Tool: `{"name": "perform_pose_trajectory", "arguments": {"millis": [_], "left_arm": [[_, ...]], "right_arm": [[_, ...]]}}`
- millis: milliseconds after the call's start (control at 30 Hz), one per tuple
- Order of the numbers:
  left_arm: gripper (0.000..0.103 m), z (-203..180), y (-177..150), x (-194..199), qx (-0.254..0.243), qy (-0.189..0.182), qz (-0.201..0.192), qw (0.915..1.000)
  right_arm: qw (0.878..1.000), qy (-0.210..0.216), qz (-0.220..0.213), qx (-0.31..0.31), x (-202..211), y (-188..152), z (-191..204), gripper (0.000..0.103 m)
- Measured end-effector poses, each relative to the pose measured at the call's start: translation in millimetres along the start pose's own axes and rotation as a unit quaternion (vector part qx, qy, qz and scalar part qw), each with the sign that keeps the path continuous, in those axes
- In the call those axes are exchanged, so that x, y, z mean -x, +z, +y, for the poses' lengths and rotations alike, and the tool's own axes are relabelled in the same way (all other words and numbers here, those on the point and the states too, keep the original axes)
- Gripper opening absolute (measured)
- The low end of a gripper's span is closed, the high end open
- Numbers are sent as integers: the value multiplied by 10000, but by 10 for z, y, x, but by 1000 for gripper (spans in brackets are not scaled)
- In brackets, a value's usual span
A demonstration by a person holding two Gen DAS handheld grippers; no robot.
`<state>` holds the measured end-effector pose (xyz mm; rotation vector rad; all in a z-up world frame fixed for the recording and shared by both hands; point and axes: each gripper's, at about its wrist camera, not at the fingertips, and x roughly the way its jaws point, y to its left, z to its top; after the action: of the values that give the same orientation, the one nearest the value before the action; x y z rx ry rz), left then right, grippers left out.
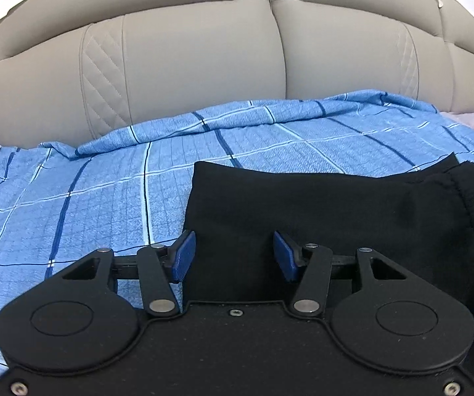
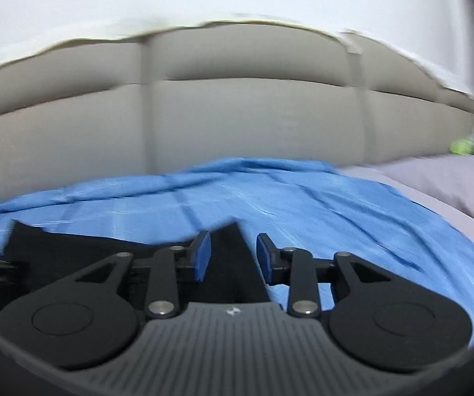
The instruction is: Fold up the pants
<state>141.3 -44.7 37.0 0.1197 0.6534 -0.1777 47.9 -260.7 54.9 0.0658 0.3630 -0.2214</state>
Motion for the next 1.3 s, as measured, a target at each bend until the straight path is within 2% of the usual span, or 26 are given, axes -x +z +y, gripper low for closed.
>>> {"name": "perform_pose_trajectory", "arguments": {"millis": [67, 133, 200, 233, 300, 400, 467, 567, 633, 700, 767, 800, 867, 933, 1033, 1100, 1167, 1267, 1300], "left_arm": [[51, -10, -23, -31, -44, 37, 27, 10000], [53, -25, -49, -55, -93, 76, 16, 9999], [55, -23, -83, -56, -117, 81, -52, 9999], [58, -18, -95, -55, -106, 64, -70, 9999], [60, 8, -118, -55, -36, -5, -82, 10000], [57, 46, -62, -2, 22, -15, -86, 10000], [57, 120, 22, 79, 127, -85, -314, 9994], [63, 235, 216, 60, 219, 113, -432, 9988], [68, 298, 313, -67, 245, 233, -264, 9991], [71, 364, 364, -290, 339, 153, 121, 9992], [77, 432, 371, -471, 585, -156, 435, 9972], [77, 474, 360, -508, 769, -288, 470, 9955], [78, 560, 363, -554, 1115, -491, 538, 9911], [78, 606, 376, -563, 1159, -575, 542, 9901], [77, 635, 370, -564, 1017, -715, 554, 9907], [80, 640, 366, -556, 962, -859, 572, 9900], [85, 643, 365, -567, 921, -1015, 574, 9889], [95, 573, 363, -620, 718, -1158, 529, 9893], [98, 537, 363, -641, 650, -1166, 501, 9898]], "right_arm": [[9980, 574, 134, 250, -153, 29, 94, 52], [9952, 808, 389, 396, -346, 4, 150, 50], [9950, 599, 609, 512, -575, -81, 132, 37], [9957, 318, 663, 565, -680, -136, 100, 34], [9967, 39, 522, 626, -765, -207, 23, 54], [9963, -42, 461, 725, -767, -234, 9, 54], [9956, -64, 297, 890, -727, -253, 47, 52], [9963, -164, 69, 842, -675, -292, 29, 54], [9966, -274, 34, 775, -696, -284, 10, 56], [9967, -337, 69, 729, -719, -277, -3, 60], [9973, -320, 46, 658, -714, -279, -31, 63], [9979, -289, 10, 579, -702, -272, -58, 65], [9992, -142, -100, 367, -657, -255, -151, 70], [9999, -22, -1, 146, -672, -199, -274, 77], [9964, 493, 635, -253, -876, -129, -481, 78], [9871, 897, 1043, -825, -1027, -106, -682, 79], [9780, 1273, 1224, -1109, -1146, -84, -836, 79], [9752, 1564, 1381, -740, -1254, -48, -817, 79], [9744, 1656, 1416, -550, -1285, -35, -789, 71]]}}
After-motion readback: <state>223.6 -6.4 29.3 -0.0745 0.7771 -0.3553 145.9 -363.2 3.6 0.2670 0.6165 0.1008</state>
